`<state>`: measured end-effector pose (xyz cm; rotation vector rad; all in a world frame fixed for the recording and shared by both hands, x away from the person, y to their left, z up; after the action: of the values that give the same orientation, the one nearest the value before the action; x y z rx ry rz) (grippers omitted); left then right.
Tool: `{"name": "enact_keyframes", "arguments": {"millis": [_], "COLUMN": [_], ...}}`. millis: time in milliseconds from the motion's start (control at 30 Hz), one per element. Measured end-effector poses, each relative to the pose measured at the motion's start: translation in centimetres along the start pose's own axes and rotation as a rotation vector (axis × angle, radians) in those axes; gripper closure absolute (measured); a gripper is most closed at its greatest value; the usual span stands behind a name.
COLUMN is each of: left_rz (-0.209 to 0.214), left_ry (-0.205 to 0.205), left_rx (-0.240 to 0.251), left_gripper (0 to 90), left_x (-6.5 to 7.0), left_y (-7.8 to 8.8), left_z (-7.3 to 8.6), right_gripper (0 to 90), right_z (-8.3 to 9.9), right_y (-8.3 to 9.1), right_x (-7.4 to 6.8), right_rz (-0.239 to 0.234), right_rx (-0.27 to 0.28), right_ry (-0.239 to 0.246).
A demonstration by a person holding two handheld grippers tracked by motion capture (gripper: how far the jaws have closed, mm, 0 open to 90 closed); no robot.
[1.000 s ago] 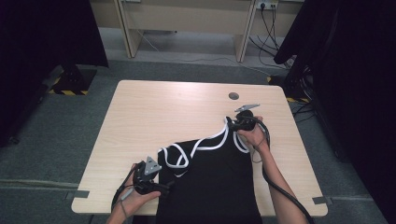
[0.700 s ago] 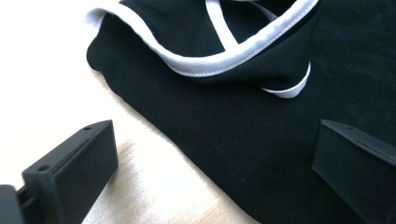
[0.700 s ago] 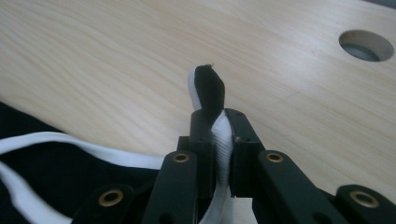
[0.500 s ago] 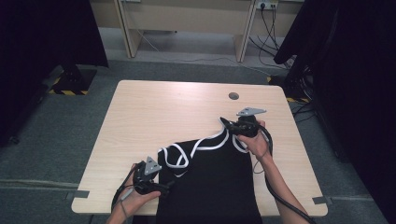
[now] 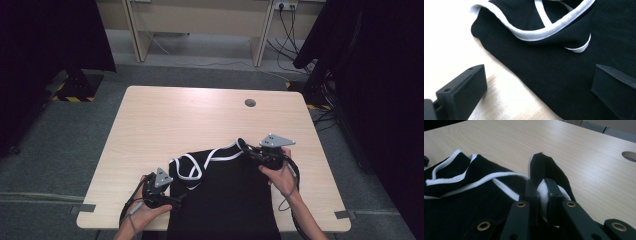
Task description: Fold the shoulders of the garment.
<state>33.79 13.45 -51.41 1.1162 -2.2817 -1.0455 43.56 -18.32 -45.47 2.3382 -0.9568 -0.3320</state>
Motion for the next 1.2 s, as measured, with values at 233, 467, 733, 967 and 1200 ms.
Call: {"name": "enact_keyframes", "arguments": {"millis": [233,467,733,967,1200], "left_rz": [0.001,0.001,0.001,0.001,0.000], "left_ry": [0.002,0.002,0.002,0.002,0.001], "left_rx": [0.000,0.000,0.000,0.000,0.000], "left_gripper": [0.0,0.0,0.0,0.0,0.0], "left_x": [0.0,0.0,0.0,0.0,0.0], "left_y": [0.0,0.0,0.0,0.0,0.0], "left_z": [0.0,0.0,0.0,0.0,0.0], "right_gripper": [81.6,74.1,61.5,58.4,64.7], "right_z": [2.8,5.2,4.9,3.8,3.8], "right_y": [1.2,1.8,3.9,2.9,1.0], "right_x": [-1.5,-2.3,-2.9,-3.1,-4.2], "right_rz": [-0.022,-0.037,-0.050,-0.022,-0.023], "right_rx": [-0.013,-0.074,-0.045,-0.093,-0.162], "right_ry": [0.002,0.025,0.044,0.070,0.132]}}
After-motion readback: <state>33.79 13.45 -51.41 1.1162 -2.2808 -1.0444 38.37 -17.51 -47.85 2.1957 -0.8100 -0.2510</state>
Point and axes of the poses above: each handheld gripper's, and its own axes: y roughly backward along the jaws, z roughly out of its underside, x roughly to its right, the point moved 4 cm from there along -y, roughly forward along the jaws, and after that the axes turned 6 degrees about -x, right-handed, at the moved point
